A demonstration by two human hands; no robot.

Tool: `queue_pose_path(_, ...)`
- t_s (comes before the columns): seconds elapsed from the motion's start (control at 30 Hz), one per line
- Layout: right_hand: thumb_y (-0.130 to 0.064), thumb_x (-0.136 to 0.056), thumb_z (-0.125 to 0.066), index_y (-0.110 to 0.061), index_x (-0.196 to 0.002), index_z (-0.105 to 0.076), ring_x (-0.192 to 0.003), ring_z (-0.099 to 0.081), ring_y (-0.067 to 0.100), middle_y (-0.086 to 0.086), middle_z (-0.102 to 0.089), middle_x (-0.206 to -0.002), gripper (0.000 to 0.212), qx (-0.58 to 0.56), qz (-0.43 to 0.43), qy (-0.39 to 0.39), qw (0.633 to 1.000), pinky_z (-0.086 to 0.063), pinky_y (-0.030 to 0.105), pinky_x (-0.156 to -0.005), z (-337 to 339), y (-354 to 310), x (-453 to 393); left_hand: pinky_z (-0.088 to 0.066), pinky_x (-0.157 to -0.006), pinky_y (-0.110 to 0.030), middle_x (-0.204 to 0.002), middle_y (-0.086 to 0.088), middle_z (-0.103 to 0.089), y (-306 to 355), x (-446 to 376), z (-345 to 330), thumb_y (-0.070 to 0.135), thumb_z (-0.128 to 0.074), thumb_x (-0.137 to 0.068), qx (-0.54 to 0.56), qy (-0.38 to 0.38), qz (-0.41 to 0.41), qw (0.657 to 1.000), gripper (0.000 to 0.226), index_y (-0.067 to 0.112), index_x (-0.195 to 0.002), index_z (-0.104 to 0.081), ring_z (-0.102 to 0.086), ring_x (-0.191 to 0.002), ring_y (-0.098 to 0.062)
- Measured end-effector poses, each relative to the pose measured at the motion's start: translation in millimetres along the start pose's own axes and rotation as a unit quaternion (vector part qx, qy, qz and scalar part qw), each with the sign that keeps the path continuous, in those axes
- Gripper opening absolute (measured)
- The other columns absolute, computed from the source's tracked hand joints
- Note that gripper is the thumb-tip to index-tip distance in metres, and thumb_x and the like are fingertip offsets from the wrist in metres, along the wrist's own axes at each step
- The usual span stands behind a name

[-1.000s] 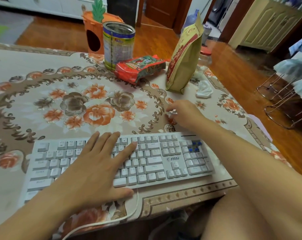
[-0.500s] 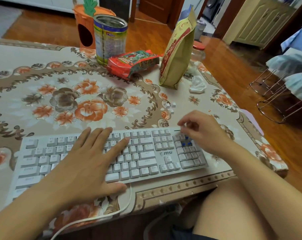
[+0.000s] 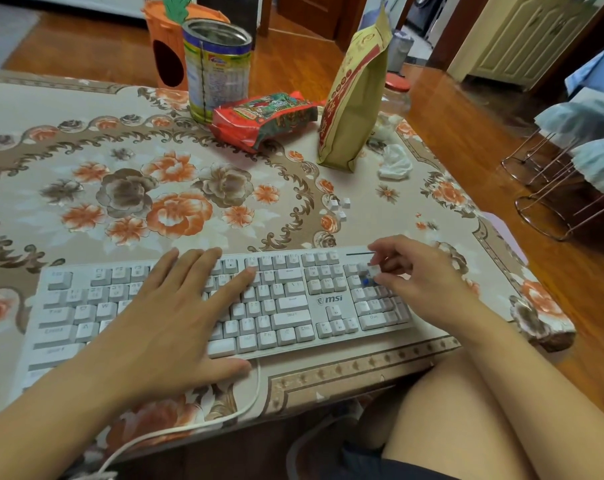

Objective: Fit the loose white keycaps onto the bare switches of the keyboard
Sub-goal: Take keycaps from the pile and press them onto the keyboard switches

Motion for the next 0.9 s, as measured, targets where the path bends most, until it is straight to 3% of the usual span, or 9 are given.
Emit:
queue_pose_path(0.1, 0.001, -0.082, -0.075, -0.017, -0.093, -0.068, -0.083, -0.066, 0.009, -0.008, -0.066, -0.091, 0.022, 0.049, 0.039, 0.002, 0.998, -0.056, 0.028, -0.078, -2, -3, -1, -0.010, -0.122, -0.054, -0.163, -0.022, -0.032, 0, 0, 0, 0.101, -0.032, -0.074, 0.002, -0.002, 0.000, 1.000, 0.112, 0.036, -0.164, -0.016, -0.031, -0.150, -0.042)
queue_pose_path(0.2, -0.006, -0.082, -0.078, -0.021, -0.085, -0.069, -0.081, -0.062, 0.010, -0.011, -0.066, -0.086, 0.018, 0.085, 0.061, -0.017, 0.994, -0.053, 0.033, -0.075, -6, -4, -2, -0.010, -0.122, -0.055, -0.163, -0.022, -0.031, 0, 0, -1, 0.101, -0.031, -0.074, 0.005, -0.006, 0.002, 1.000, 0.112, 0.036, -0.164, -0.015, -0.030, -0.150, -0.042)
queue_pose_path(0.37, -0.013, -0.082, -0.079, -0.024, -0.082, -0.072, -0.081, -0.058, 0.009, -0.013, -0.063, -0.086, 0.013, 0.122, 0.073, -0.025, 0.989, -0.051, 0.038, -0.074, -12, 1, -3, -0.011, -0.122, -0.055, -0.162, -0.023, -0.033, 0, 1, 0, 0.101, -0.030, -0.075, 0.004, -0.008, 0.002, 1.000, 0.111, 0.035, -0.163, -0.019, -0.032, -0.149, -0.043)
queue_pose_path(0.5, -0.018, -0.081, -0.080, -0.023, -0.082, -0.075, -0.086, -0.054, 0.008, -0.012, -0.061, -0.087, 0.008, 0.157, 0.078, -0.016, 0.984, -0.049, 0.035, -0.076, -11, 4, -3, -0.011, -0.121, -0.054, -0.161, -0.023, -0.034, 0, 0, 1, 0.100, -0.032, -0.075, 0.003, -0.004, 0.000, 1.000, 0.110, 0.035, -0.163, -0.019, -0.034, -0.148, -0.043)
queue_pose_path(0.63, -0.017, -0.083, -0.078, -0.023, -0.086, -0.079, -0.085, -0.053, 0.009, -0.012, -0.064, -0.086, 0.007, 0.188, 0.085, -0.026, 0.978, -0.045, 0.029, -0.076, -11, 1, -2, -0.011, -0.121, -0.055, -0.161, -0.023, -0.035, 0, 0, 1, 0.099, -0.030, -0.076, 0.003, -0.005, -0.002, 1.000, 0.109, 0.035, -0.164, -0.019, -0.033, -0.149, -0.043)
queue_pose_path(0.77, -0.004, -0.087, -0.071, -0.022, -0.097, -0.080, -0.089, -0.049, 0.010, -0.012, -0.066, -0.092, 0.023, 0.245, 0.095, -0.029, 0.964, -0.034, 0.016, -0.077, -12, 3, 3, -0.009, -0.122, -0.055, -0.163, -0.023, -0.031, 0, 1, 0, 0.100, -0.026, -0.076, 0.005, -0.007, -0.001, 1.000, 0.110, 0.036, -0.164, -0.015, -0.028, -0.151, -0.043)
queue_pose_path(0.9, 0.010, -0.078, -0.073, -0.016, -0.093, -0.081, -0.089, -0.056, 0.018, -0.003, -0.072, -0.091, 0.031, 0.278, 0.119, -0.006, 0.953, -0.048, 0.031, -0.075, -15, 5, 8, -0.012, -0.122, -0.056, -0.161, -0.024, -0.034, 0, 1, 0, 0.099, -0.029, -0.076, 0.002, -0.004, -0.003, 1.000, 0.109, 0.034, -0.163, -0.021, -0.032, -0.149, -0.044)
Point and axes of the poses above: each hand's wrist, its own x-axis away from the middle knuckle, its own z-axis out of the back of the hand, y = z × x, the point moved 5 cm from there along -x, towards the middle knuckle
